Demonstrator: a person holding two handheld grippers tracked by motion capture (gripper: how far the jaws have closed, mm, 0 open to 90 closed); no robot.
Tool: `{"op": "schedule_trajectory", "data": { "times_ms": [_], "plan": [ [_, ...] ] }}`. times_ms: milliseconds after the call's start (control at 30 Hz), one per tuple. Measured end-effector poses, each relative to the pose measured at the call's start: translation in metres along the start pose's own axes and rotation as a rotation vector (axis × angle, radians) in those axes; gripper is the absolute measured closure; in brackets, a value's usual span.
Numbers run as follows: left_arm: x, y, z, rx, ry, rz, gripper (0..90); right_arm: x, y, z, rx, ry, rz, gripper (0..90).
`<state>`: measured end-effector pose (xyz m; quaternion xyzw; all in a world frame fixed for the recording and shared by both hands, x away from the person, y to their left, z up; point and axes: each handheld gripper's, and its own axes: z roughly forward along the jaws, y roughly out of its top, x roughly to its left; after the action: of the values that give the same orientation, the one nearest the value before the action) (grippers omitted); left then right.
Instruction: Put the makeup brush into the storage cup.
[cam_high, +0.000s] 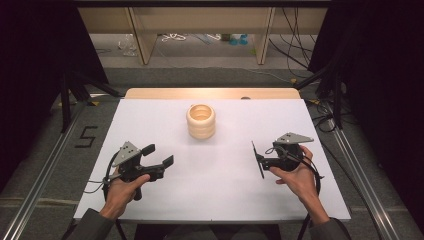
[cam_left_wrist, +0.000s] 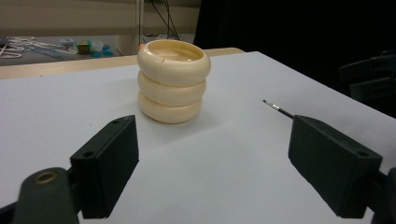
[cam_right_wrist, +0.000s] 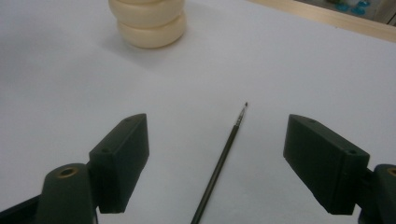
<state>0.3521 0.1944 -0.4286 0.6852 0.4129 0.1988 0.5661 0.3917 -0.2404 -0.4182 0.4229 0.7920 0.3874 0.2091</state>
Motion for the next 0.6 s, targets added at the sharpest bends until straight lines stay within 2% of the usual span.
{"op": "schedule_trajectory", "data": {
  "times_ms": [233, 267, 400, 433, 500, 533, 567, 600],
  "plan": [
    [0.0, 0.0, 0.0, 0.0, 0.0, 0.001, 15.5, -0.004, 0.006, 0.006, 0.051, 0.007, 0.003, 24.1],
    [0.0, 0.0, 0.0, -0.001, 0.0, -0.001, 15.5, -0.005, 0.008, 0.009, 0.078, 0.01, 0.004, 24.2],
    [0.0, 0.0, 0.0, 0.0, 0.0, 0.0, 15.5, -0.006, 0.011, 0.012, 0.097, 0.008, 0.002, 24.5],
    [0.0, 0.0, 0.0, 0.0, 0.0, 0.0, 15.5, -0.007, 0.012, 0.014, 0.119, 0.014, 0.005, 24.8],
    [0.0, 0.0, 0.0, -0.001, -0.001, 0.0, 15.5, -0.008, 0.012, 0.016, 0.116, 0.007, 0.001, 24.8],
    [0.0, 0.0, 0.0, -0.001, 0.0, -0.001, 15.5, -0.007, 0.014, 0.016, 0.133, 0.011, 0.019, 25.0],
    [0.0, 0.0, 0.0, -0.001, 0.0, -0.001, 15.5, -0.01, 0.014, 0.018, 0.13, 0.013, -0.015, 25.0],
    [0.0, 0.0, 0.0, -0.001, 0.0, 0.0, 15.5, -0.009, 0.016, 0.019, 0.141, 0.011, 0.006, 25.0]
  ]
}}
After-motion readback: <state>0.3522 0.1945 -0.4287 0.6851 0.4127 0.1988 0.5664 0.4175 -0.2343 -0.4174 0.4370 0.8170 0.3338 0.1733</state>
